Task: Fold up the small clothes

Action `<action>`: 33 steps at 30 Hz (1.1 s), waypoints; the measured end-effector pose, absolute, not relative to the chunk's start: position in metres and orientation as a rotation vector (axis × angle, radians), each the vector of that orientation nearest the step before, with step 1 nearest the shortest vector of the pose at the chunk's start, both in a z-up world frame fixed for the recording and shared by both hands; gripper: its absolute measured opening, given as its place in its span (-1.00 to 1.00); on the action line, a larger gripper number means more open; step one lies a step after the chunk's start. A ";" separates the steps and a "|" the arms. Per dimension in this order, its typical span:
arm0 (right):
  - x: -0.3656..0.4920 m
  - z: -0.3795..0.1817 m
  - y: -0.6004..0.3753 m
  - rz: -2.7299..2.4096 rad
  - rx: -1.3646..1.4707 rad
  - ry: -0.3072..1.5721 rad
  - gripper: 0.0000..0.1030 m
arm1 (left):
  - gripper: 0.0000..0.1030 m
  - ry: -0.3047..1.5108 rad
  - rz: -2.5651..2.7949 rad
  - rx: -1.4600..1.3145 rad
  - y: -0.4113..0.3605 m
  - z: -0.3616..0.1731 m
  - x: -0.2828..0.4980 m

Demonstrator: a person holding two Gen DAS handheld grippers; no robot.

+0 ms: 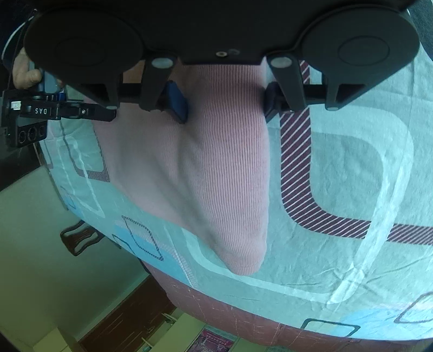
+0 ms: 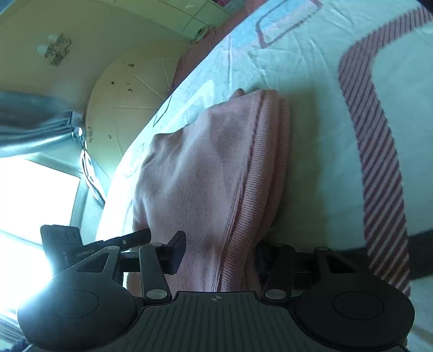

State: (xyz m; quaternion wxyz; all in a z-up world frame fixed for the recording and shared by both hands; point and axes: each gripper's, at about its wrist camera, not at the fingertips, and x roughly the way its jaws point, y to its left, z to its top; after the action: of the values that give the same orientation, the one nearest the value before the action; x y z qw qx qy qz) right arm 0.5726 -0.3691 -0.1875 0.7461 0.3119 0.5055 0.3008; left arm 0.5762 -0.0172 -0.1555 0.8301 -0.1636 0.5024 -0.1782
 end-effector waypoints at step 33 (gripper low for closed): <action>0.515 -0.080 -0.125 0.611 0.256 0.897 -0.66 | -0.45 0.897 -0.349 -0.034 0.131 -0.067 0.501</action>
State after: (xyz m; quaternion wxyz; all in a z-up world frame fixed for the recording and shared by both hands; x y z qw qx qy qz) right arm 0.5154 -0.1245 -0.0797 0.8485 0.1216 0.4258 0.2898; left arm 0.5006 0.1306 -0.0669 0.8863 -0.0166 0.4312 -0.1679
